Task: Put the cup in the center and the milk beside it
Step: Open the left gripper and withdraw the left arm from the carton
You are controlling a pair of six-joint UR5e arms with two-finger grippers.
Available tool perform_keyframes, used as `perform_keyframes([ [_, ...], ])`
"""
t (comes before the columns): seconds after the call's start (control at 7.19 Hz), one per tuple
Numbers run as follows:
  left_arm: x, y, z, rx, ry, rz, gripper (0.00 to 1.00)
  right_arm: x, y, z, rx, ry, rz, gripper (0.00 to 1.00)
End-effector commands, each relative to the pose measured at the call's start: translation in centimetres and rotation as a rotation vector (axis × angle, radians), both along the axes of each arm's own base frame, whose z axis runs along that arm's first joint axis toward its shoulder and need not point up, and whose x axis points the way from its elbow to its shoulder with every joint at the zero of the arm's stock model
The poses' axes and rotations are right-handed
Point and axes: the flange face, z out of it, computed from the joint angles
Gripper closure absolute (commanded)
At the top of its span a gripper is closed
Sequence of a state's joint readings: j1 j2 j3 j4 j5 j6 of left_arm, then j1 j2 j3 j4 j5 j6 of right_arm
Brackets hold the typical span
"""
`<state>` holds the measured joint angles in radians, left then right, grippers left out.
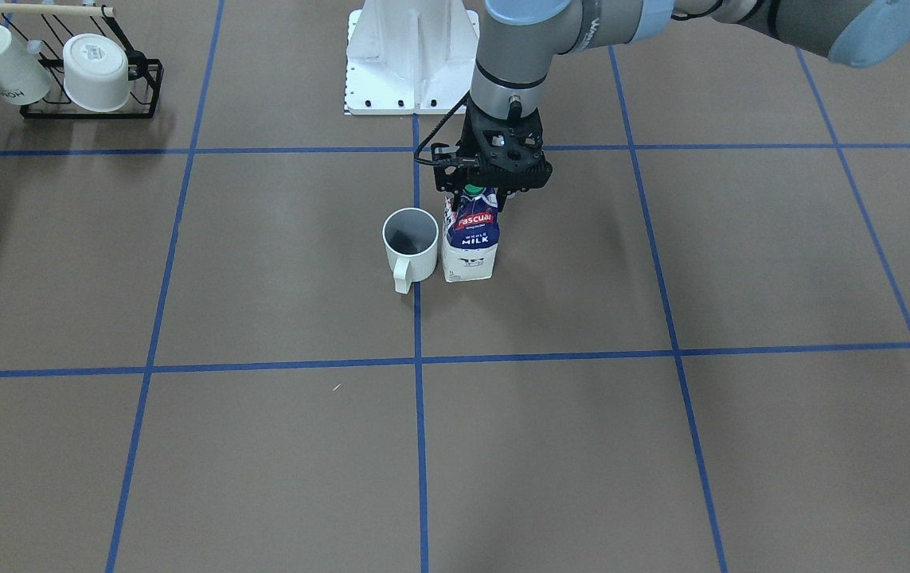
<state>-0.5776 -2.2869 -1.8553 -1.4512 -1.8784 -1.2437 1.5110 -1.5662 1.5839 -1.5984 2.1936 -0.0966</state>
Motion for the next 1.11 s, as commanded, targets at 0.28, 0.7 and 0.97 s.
perform_keyframes([
  [0.28,-9.4,-3.3,-0.1,0.098,-0.121,0.014,0.02,0.0,0.1,0.3,-0.006,0.0,-0.001,0.0],
  [0.7,-27.5,-9.8,15.3,0.182,-0.224,0.22,0.02,0.0,0.3,1.1,-0.021,0.001,-0.001,0.0],
  [0.97,-37.7,-11.3,29.8,0.221,-0.303,0.31,0.02,0.0,0.4,1.4,-0.027,0.002,-0.001,0.0],
])
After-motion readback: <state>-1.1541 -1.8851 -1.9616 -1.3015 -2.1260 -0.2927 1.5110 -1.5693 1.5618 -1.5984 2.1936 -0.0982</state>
